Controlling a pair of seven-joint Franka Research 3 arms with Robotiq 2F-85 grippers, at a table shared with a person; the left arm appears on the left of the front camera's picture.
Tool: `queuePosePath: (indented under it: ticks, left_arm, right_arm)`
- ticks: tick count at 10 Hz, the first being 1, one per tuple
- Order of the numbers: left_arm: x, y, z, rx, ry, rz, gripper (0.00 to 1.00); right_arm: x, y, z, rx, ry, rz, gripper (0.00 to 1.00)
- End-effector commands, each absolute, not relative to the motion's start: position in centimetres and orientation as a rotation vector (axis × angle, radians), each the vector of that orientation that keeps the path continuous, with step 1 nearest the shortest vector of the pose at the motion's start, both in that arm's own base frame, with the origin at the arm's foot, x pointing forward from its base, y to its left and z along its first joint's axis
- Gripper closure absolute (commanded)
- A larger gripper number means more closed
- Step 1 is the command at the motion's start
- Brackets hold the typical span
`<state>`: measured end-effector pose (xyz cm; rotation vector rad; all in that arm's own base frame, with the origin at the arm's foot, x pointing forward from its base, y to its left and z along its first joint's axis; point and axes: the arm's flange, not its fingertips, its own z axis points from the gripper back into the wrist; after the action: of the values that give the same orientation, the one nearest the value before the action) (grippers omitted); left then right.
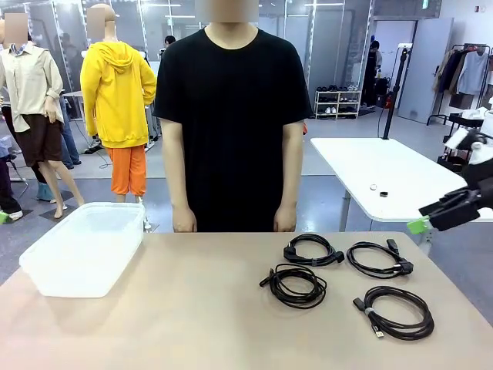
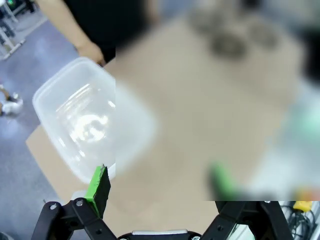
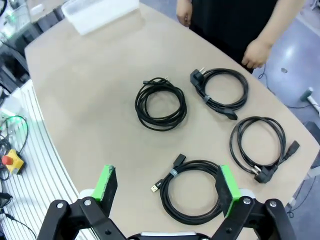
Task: Organize and store the cables.
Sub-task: Place the Power Cable into the Organizing box.
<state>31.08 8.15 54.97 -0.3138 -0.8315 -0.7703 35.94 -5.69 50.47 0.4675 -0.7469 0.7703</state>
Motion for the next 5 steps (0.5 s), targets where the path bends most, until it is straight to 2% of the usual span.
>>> queuePosePath:
  ticks: [1, 5]
  left_arm:
    - [28.8, 9.2, 51.1, -0.337, -0.844, -0.685, 0.0]
    - [28.1, 11.9, 49.0, -0.354, -0.84, -0.567, 0.0]
  right_arm:
    - [34.9, -6.6, 48.9, 0.484, -0.753, 0.745, 0.0]
    - [33.2, -9.2, 47.9, 0.502, -0.783, 0.678, 0.0]
